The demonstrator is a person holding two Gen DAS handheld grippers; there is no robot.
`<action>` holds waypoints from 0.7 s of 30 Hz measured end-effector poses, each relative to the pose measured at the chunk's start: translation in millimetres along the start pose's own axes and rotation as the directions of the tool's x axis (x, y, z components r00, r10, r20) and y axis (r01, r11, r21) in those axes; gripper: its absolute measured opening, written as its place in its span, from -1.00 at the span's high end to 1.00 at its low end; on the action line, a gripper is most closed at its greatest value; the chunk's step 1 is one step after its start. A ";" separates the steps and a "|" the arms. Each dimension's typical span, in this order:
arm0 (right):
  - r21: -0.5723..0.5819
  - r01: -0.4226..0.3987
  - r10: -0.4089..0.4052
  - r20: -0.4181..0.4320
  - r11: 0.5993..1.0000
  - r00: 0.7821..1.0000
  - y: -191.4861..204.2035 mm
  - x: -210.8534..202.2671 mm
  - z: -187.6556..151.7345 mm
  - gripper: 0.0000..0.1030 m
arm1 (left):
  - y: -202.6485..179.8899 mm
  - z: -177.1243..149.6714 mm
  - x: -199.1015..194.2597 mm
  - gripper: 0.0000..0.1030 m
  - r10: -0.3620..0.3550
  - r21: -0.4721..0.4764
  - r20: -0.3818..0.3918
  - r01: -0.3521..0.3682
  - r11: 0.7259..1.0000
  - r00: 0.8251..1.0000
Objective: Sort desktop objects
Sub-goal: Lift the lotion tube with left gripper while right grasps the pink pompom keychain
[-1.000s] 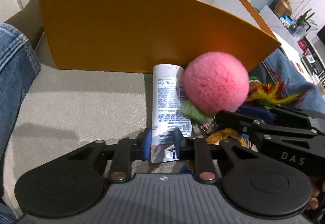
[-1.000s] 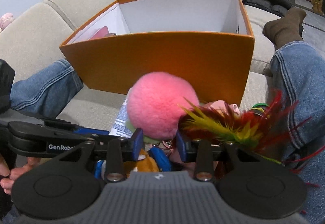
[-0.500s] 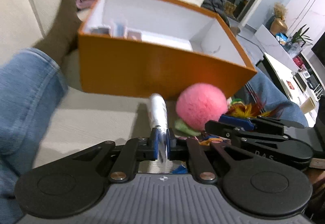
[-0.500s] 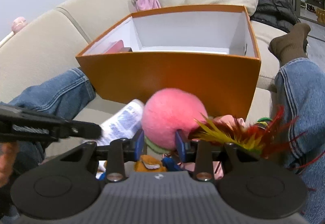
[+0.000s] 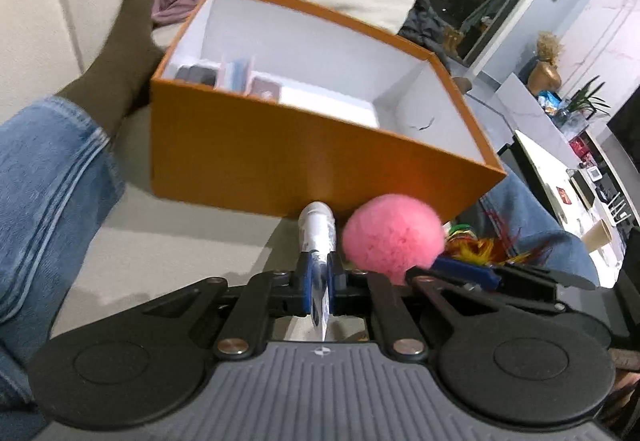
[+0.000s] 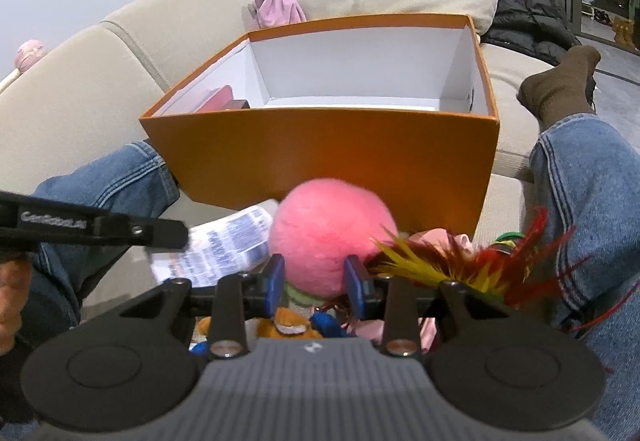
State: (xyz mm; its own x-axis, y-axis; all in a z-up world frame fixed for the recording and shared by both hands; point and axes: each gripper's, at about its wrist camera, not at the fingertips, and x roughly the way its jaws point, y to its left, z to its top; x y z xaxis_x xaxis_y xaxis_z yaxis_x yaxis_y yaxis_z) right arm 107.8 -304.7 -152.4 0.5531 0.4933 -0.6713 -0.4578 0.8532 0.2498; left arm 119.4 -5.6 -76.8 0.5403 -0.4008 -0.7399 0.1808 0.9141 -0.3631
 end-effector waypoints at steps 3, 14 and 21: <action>-0.023 -0.032 0.031 -0.007 0.999 0.999 4.7 0.5 -0.7 0.29 | -4.0 3.9 -7.0 0.86 -0.012 0.005 0.028 0.012 1.000 1.000; -0.054 -0.076 0.074 -0.027 0.996 0.997 22.0 7.1 -1.5 0.33 | -15.3 12.0 -3.9 0.88 -0.007 0.053 0.025 0.005 0.999 1.000; -0.044 -0.068 0.066 -0.048 0.997 0.997 20.4 9.0 -6.5 0.32 | -24.7 0.0 -5.9 0.85 -0.020 0.102 0.009 0.019 0.995 1.000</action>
State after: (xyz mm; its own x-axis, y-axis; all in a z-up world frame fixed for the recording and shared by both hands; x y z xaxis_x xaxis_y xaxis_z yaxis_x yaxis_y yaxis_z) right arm 98.9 -284.0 -158.0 0.4875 0.5396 -0.6865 -0.5245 0.8095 0.2639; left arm 111.8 -25.8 -63.5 0.5437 -0.4187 -0.7274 0.2741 0.9077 -0.3177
